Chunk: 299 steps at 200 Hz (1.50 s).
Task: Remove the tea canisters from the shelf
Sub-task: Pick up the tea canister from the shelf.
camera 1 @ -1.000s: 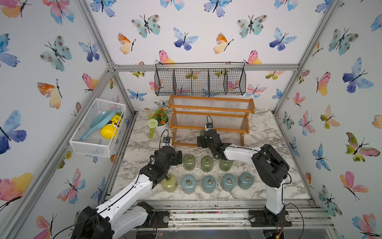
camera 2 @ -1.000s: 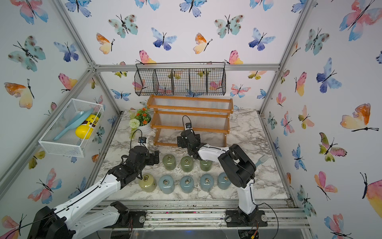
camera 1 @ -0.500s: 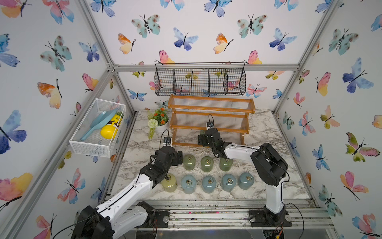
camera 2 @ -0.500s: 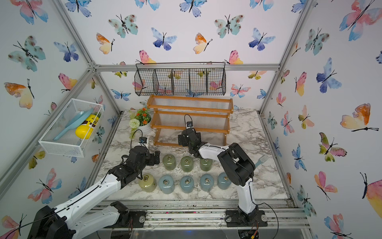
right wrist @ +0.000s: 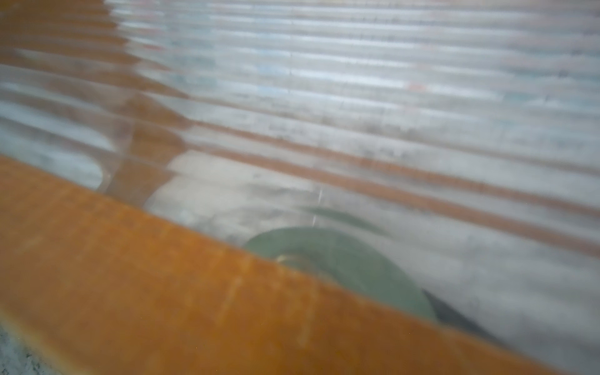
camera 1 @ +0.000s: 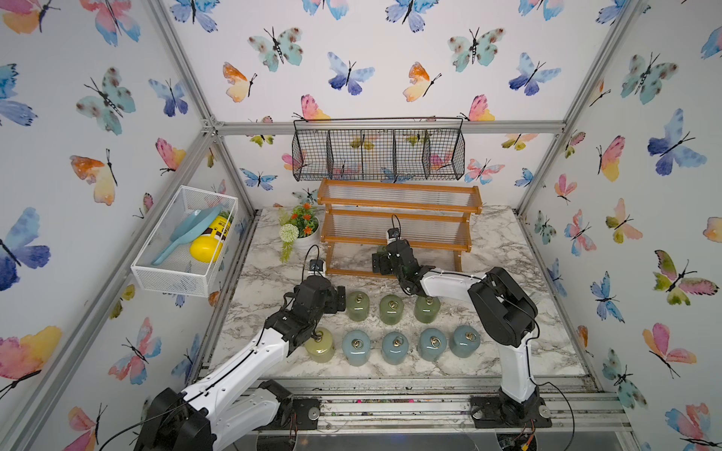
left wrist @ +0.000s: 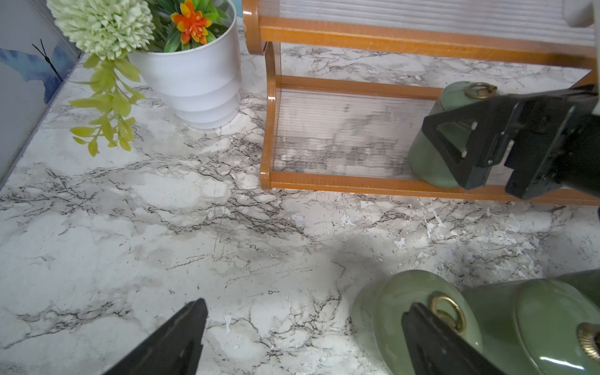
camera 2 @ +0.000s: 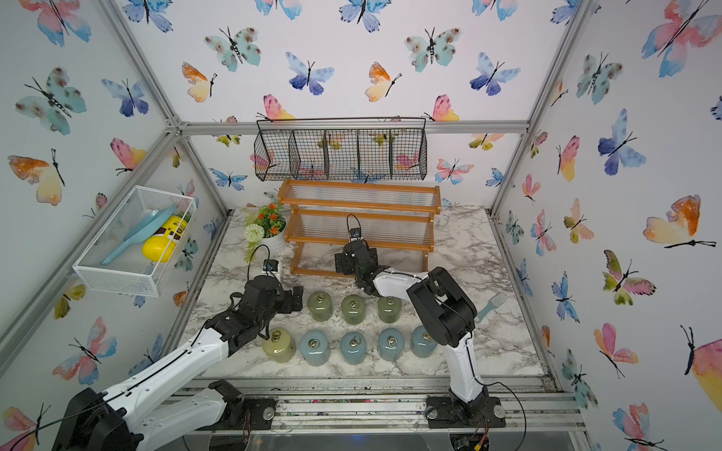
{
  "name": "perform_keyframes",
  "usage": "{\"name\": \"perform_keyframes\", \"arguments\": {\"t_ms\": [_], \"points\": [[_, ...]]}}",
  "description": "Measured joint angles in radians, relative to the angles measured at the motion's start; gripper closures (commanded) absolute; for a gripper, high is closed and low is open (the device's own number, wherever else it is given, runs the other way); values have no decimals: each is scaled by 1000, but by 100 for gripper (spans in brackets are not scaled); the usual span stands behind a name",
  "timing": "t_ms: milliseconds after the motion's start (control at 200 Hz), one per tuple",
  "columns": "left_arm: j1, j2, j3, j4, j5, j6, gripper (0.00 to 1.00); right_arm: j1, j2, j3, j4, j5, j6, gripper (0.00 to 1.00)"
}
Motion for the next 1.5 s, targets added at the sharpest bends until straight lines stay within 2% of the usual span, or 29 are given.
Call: {"name": "perform_keyframes", "arguments": {"t_ms": [255, 531, 786, 1497], "points": [[0, 0, 0, -16, 8, -6, 2, -7, 22, 18, 1, -8, -26, 0], [0, 0, 0, -24, 11, -13, 2, -8, 22, 18, 2, -29, -50, 14], [0, -2, 0, -25, 13, -18, 1, -14, 6, 0, 3, -53, -64, 16], [0, -27, -8, -32, 34, -28, 2, -25, -304, -291, -59, -72, -108, 18]]}}
